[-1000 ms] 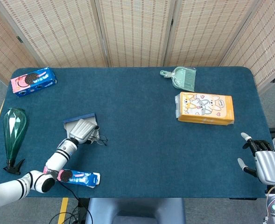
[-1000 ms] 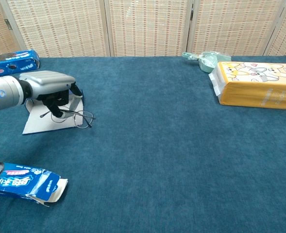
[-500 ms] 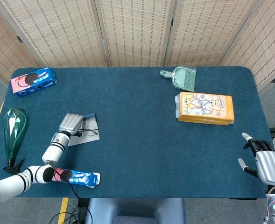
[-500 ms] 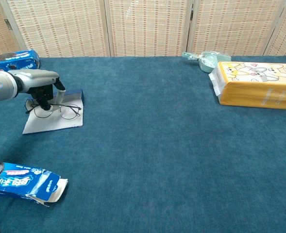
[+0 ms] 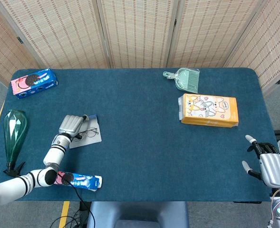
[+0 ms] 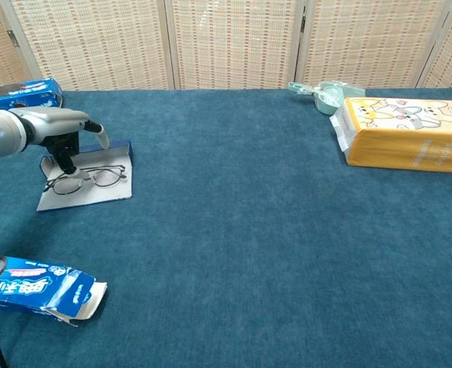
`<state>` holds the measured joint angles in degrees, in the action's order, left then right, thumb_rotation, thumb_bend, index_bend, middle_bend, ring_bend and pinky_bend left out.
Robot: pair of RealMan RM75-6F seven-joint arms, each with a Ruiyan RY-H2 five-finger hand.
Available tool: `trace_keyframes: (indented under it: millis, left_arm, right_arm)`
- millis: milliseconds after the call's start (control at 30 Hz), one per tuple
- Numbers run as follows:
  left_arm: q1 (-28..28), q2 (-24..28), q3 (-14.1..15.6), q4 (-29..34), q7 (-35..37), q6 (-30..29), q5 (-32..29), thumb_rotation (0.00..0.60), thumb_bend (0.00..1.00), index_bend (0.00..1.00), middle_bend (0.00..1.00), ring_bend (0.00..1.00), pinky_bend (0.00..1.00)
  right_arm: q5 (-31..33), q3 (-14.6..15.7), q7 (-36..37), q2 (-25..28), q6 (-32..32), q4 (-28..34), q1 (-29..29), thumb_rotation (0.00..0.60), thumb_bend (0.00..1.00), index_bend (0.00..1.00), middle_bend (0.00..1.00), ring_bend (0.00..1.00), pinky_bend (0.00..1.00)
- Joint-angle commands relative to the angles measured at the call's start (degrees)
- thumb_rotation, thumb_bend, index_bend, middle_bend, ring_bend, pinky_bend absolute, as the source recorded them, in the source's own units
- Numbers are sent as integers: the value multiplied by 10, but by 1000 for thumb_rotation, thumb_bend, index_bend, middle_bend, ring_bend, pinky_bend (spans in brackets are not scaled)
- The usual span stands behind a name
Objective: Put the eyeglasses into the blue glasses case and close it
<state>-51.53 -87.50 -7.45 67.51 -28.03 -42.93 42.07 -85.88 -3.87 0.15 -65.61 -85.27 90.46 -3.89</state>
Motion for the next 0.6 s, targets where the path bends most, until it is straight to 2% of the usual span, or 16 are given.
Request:
trace_keyframes:
  millis: [33,200,333,600]
  left_arm:
    - [-1,0,-1,2,-3,-4,-5,600,245,0,1000,988,1000]
    - [4,12,-5,20,4,-15,-6,600,225,0,1000,984,1000]
    - [21,34,-5,72,17,-42,7,600,225,0,1000,982,1000]
    - [60,74,32,170,15,-87,62,600,224,0,1000,986,1000]
  right_arm:
    - [0,0,0,0,0,0,0,600,301,119,426,315,222]
    - [0,0,2,-2,2,-2,-1,600,301,119,426,315,222]
    - [1,0,3,-2,0,-4,0,600,301,119,427,317,222]
    - [-1,0,3,-2,4,-4,-3,600,301,119,428,320,222]
